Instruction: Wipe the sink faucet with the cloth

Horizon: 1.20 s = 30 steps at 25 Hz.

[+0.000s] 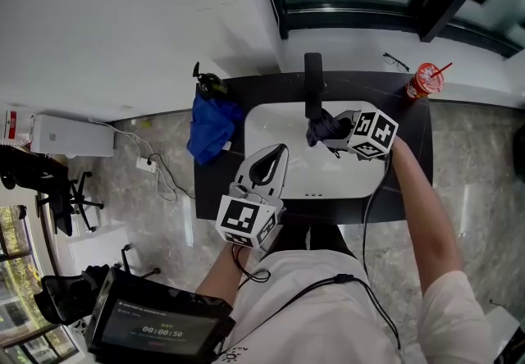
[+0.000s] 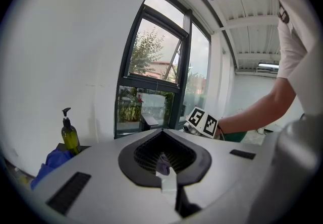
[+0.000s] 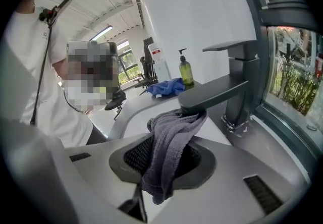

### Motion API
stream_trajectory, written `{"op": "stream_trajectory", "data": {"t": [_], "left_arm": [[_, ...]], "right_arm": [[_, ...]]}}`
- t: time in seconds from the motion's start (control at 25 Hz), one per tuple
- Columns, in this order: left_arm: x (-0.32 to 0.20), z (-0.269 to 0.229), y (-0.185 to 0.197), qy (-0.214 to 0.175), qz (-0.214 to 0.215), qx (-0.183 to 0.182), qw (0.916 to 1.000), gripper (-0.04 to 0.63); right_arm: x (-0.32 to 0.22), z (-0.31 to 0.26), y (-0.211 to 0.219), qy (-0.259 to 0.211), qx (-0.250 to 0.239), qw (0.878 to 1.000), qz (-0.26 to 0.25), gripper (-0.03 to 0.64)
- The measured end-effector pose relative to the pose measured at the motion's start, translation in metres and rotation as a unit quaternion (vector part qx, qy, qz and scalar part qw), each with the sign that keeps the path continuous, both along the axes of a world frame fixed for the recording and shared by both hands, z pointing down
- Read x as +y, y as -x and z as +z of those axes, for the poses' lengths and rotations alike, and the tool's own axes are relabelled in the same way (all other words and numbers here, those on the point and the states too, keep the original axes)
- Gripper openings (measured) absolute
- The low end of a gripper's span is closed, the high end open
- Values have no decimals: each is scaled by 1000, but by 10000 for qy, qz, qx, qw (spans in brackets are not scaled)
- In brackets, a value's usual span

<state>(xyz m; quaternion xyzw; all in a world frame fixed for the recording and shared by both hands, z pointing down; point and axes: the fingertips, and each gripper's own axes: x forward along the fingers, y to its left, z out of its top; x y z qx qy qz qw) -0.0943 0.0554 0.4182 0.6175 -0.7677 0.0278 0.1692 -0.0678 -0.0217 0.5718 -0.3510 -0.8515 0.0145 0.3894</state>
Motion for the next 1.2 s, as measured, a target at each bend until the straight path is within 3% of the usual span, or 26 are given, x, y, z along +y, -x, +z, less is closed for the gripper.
{"op": "stream_trajectory", "data": {"t": [0.12, 0.2, 0.32, 0.4, 0.6, 0.72, 0.84, 0.96, 1.2], "left_arm": [[0, 1, -1, 25, 36, -20, 10000, -8], [-1, 2, -1, 24, 43, -26, 10000, -8], [-1, 1, 1, 2, 20, -21, 10000, -8], [0, 1, 2, -4, 7, -2, 10000, -8], [1, 2, 2, -2, -16, 45, 10000, -8], [2, 3, 4, -1, -32, 45, 10000, -8], [2, 3, 6, 20, -61, 47, 10000, -8], [4, 3, 8, 40, -121, 40, 9999, -8], [15, 7, 17, 106, -280, 14, 9995, -8]], "right_arm": [[17, -3, -16, 185, 137, 9992, -326, 98], [28, 1, -36, 270, 478, 9961, -686, 98], [23, 22, -68, -92, 1163, 9860, -1188, 98], [4, 32, -72, -415, 1308, 9847, -1077, 98], [-58, 28, -34, -957, 836, 9919, -41, 98], [-94, 21, 1, -1302, 462, 9881, 675, 98], [-110, 13, 33, -1270, 178, 9843, 1212, 98], [-102, 14, 52, -1226, -9, 9852, 1195, 98], [-69, 21, 62, -1310, -324, 9895, 511, 98]]}}
